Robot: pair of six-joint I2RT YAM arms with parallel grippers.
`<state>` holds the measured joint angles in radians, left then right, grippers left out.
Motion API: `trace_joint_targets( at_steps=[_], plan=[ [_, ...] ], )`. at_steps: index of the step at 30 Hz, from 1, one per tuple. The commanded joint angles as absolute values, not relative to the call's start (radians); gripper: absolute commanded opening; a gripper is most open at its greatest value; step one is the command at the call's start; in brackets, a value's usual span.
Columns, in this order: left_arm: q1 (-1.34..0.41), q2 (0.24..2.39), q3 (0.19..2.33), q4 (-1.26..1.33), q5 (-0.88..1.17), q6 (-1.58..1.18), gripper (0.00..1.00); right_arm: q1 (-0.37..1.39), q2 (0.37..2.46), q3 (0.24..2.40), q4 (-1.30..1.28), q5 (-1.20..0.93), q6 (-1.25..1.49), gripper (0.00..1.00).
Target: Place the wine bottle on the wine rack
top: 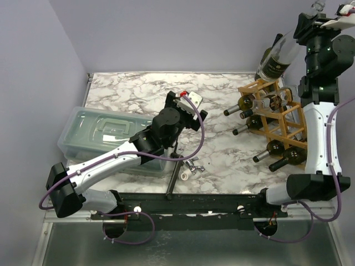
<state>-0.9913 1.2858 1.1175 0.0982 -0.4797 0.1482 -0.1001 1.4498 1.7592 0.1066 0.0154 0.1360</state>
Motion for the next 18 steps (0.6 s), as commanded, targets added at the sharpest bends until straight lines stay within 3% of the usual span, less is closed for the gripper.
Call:
trace_joint_targets(
  at_steps=[1, 18],
  plan=[
    [-1.006, 1.251, 1.104, 0.127, -0.504, 0.164, 0.96, -0.102, 1.327, 1.878, 0.112, -0.041, 0.011, 0.00],
    [-1.027, 1.256, 1.099, 0.137, -0.514, 0.182, 0.96, -0.103, 1.184, 1.715, -0.163, -0.178, -0.608, 0.00]
  ],
)
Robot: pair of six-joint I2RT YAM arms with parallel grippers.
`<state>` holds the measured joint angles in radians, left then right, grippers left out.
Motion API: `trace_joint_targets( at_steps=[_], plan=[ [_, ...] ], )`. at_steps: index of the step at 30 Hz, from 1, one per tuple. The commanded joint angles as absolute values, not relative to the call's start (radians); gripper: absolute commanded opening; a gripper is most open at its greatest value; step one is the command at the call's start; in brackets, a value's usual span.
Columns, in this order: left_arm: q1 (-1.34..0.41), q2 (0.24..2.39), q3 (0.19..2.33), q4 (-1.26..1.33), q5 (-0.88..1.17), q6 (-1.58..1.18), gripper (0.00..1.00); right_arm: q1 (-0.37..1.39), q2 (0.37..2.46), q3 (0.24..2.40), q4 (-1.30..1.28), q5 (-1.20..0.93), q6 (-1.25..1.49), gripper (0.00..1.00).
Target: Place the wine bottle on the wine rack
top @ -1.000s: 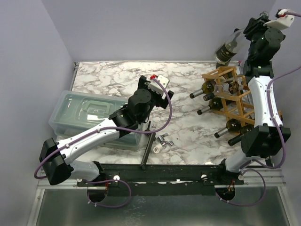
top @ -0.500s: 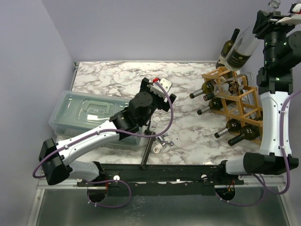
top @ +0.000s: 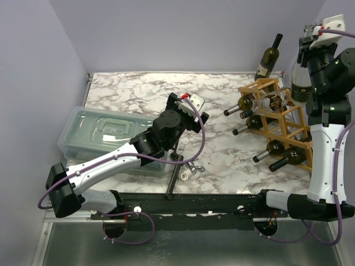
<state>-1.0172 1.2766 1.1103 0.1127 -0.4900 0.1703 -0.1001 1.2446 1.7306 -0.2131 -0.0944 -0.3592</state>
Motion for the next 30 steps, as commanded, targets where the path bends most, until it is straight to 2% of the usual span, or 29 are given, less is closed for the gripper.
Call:
trace_joint_targets(
  at_steps=[1, 9, 18, 30],
  plan=[
    [-1.029, 1.254, 1.098, 0.138, -0.515, 0.184, 0.96, -0.103, 1.180, 1.708, -0.181, -0.186, -0.661, 0.00],
    [-1.047, 1.244, 1.094, 0.146, -0.522, 0.198, 0.96, -0.101, 1.189, 1.668, -0.337, -0.318, -0.991, 0.00],
    [-1.055, 1.238, 1.082, 0.167, -0.544, 0.226, 0.96, -0.103, 1.152, 1.576, -0.487, -0.272, -1.204, 0.00],
    [-1.074, 1.261, 1.080, 0.170, -0.541, 0.230, 0.96, -0.103, 0.900, 1.227, -0.295, -0.108, -1.187, 0.00]
  ],
)
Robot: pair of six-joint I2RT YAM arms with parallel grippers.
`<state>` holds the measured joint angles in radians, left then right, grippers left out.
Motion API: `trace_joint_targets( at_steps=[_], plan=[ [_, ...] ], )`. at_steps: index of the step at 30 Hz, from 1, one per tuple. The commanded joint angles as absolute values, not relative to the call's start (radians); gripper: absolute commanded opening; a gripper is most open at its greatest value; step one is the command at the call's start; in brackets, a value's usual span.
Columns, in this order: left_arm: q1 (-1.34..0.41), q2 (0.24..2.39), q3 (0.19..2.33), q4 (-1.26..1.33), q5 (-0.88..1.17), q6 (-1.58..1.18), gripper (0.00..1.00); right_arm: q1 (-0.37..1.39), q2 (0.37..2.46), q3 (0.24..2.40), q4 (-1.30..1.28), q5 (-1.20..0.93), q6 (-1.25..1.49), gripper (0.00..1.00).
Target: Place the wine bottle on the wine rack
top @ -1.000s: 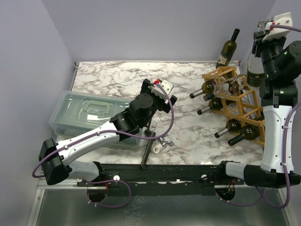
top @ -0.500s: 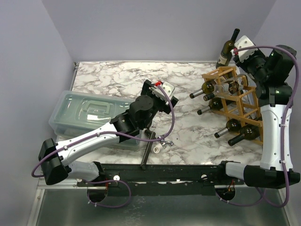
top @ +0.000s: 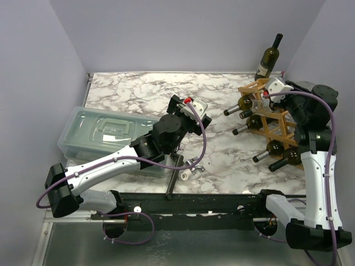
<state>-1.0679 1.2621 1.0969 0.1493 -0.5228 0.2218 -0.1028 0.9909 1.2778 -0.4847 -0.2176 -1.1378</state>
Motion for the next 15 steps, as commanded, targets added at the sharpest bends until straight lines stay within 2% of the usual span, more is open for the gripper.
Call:
trace_joint_targets(
  at_steps=[1, 10, 15],
  plan=[
    [-1.074, 1.260, 1.080, 0.170, -0.544, 0.231, 0.96, -0.103, 0.886, 1.215, -0.293, -0.100, -1.187, 0.00],
    [-1.074, 1.270, 1.083, 0.168, -0.535, 0.224, 0.96, -0.102, 0.747, 1.150, -0.397, -0.187, -1.192, 0.00],
    [-1.073, 1.273, 1.081, 0.168, -0.537, 0.224, 0.96, -0.102, 0.679, 1.041, -0.491, -0.199, -1.317, 0.00]
  ],
)
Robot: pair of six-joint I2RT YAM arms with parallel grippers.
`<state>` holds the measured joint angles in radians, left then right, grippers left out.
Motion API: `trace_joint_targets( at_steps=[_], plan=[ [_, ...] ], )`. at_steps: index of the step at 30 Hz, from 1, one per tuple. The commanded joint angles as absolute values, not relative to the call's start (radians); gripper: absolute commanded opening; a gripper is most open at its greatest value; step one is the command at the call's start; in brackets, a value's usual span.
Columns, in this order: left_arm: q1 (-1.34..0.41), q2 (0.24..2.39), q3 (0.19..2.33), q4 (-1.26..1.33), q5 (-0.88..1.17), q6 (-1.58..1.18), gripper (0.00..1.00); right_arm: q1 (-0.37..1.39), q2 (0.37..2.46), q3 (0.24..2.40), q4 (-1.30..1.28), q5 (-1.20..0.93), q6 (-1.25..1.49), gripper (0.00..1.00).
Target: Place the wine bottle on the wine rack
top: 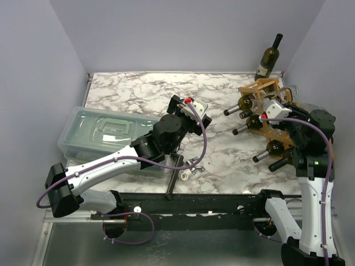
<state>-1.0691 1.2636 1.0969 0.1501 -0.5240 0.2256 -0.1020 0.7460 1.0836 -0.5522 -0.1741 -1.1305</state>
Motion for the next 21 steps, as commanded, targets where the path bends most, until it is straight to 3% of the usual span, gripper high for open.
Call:
trace_joint_targets(
  at_steps=[1, 21],
  plan=[
    [-1.074, 1.273, 1.082, 0.167, -0.538, 0.225, 0.96, -0.099, 0.661, 1.017, -0.517, -0.201, -1.356, 0.00],
    [-1.074, 1.299, 1.081, 0.169, -0.547, 0.244, 0.96, -0.026, 0.470, 0.787, -0.872, -0.198, -1.647, 0.00]
  ],
)
